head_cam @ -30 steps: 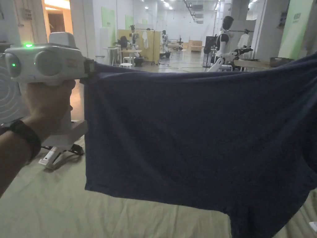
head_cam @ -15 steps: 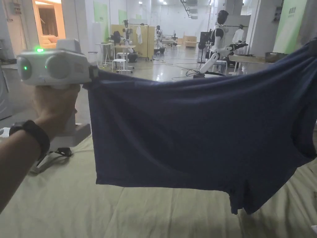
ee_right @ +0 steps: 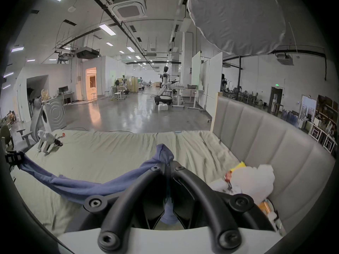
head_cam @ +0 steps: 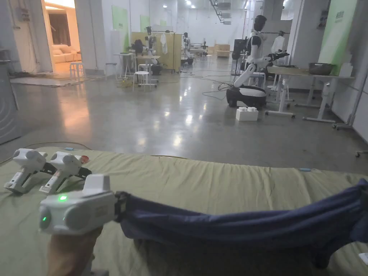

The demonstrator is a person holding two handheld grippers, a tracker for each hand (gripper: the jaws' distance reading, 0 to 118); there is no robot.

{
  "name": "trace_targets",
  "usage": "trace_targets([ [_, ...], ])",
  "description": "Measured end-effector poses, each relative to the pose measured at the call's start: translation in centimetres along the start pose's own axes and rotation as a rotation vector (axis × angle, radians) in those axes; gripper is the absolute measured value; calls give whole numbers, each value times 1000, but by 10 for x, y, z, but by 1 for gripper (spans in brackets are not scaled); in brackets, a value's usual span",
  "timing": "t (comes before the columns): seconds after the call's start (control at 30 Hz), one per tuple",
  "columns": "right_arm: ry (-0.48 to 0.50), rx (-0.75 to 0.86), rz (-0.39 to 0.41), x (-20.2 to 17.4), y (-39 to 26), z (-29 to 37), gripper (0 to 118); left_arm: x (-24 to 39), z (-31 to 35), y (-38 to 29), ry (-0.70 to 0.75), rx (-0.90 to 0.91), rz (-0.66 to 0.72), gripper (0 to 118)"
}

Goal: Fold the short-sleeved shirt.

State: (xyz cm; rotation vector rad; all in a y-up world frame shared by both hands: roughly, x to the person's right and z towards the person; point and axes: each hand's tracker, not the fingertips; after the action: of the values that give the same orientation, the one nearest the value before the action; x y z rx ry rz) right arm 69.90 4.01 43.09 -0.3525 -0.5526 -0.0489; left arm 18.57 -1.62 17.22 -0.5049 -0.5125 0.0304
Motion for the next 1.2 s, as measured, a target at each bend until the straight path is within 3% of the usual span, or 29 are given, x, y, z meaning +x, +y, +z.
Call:
trace_targets([
  [0.17,55,-14,-24,21,-83,99,2,-20,74,-68,-76,-22,55,0],
  [0.37,49,-90,-86,32,-181,195,2,-34,162,-161,-108,-36,129,0],
  [0.43,45,-126,-121,35,-210,213,2,-38,178,-189,-107,-69,123,0],
  [0.7,47,-324,-107,33,-301,241,2,-58,191,-270,-72,-240,180,1],
  [0.73,53,-353,-109,33,-307,240,2,-61,189,-273,-71,-260,198,6],
  [0.77,61,-369,-100,34,-312,239,3,-63,190,-278,-64,-283,223,19],
  [0.8,51,-367,-103,34,-316,238,8,-65,190,-281,-59,-275,223,36],
  [0.83,45,-383,-112,38,-320,240,19,-67,188,-284,-40,-286,226,64],
  [0.9,35,-406,-128,45,-325,238,24,-75,190,-290,7,-300,222,68],
  [0.93,38,-408,-149,49,-327,238,40,-78,191,-291,12,-305,225,78],
  [1.0,29,-412,-181,56,-329,244,66,-81,199,-289,43,-294,222,81],
  [1.2,-30,-259,-165,68,-301,276,68,-66,255,-241,121,-55,55,84],
])
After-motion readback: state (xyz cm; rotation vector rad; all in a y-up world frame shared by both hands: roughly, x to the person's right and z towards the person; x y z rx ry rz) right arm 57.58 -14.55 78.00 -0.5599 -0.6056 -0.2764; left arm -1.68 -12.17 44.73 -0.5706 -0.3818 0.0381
